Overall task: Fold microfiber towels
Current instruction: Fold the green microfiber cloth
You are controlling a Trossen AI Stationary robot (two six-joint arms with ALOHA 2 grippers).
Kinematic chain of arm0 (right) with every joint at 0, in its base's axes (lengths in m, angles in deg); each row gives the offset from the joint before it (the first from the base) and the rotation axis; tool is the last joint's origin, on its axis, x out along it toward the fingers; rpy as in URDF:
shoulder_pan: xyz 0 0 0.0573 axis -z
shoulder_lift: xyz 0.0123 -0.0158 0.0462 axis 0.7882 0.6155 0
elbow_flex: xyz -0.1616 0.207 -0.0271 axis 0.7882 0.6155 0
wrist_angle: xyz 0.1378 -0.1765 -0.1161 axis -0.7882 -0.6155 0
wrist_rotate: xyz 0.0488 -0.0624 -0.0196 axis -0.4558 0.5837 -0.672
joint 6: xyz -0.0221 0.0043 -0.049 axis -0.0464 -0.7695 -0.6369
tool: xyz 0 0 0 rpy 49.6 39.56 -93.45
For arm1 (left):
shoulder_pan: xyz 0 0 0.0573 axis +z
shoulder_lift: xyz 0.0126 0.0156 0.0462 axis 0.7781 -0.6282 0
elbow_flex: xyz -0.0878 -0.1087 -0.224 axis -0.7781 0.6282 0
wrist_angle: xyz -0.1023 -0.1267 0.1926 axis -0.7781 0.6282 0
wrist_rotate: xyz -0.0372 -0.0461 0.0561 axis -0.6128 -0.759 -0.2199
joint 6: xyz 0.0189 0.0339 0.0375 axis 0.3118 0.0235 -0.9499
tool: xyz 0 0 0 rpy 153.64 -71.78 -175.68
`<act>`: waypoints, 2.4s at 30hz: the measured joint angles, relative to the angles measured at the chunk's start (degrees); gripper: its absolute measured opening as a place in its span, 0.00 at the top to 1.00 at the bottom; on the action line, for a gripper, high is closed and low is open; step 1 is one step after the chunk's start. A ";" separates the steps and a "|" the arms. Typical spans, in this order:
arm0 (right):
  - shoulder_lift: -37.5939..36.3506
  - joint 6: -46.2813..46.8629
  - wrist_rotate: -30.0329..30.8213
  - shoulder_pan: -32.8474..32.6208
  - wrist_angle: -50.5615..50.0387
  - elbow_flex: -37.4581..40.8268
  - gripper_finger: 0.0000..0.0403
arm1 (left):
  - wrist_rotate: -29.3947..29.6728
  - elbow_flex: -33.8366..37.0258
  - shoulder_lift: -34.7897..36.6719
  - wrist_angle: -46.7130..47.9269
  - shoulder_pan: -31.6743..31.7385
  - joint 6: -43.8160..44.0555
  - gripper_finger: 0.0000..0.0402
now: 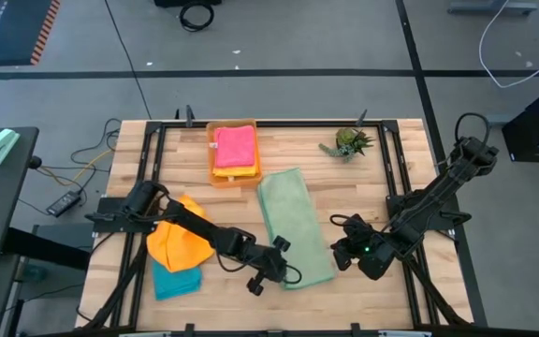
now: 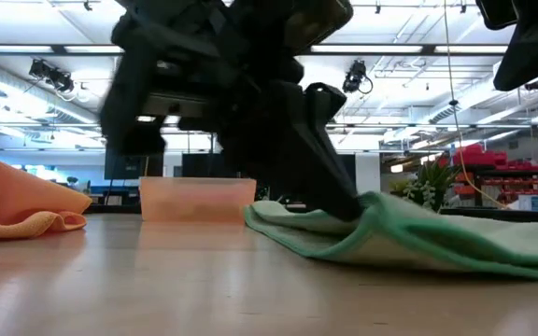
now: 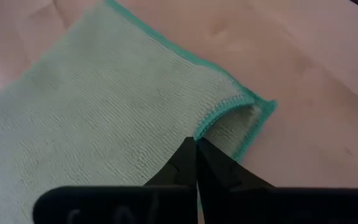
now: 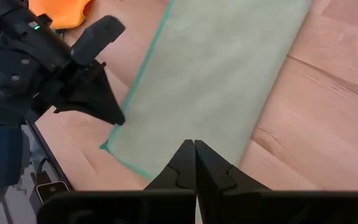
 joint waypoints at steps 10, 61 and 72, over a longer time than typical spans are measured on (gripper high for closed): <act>0.00 -1.22 0.01 0.00 -0.09 0.00 1.00 | 5.55 -3.93 0.81 3.94 -0.82 2.30 0.99; 33.79 -8.71 -19.80 -2.45 34.77 -6.16 1.00 | -13.56 -3.85 -0.71 13.29 -6.05 23.68 0.92; 31.88 -10.51 -19.27 -2.19 34.48 -6.07 1.00 | -16.11 -3.85 1.51 13.21 -5.57 24.09 0.80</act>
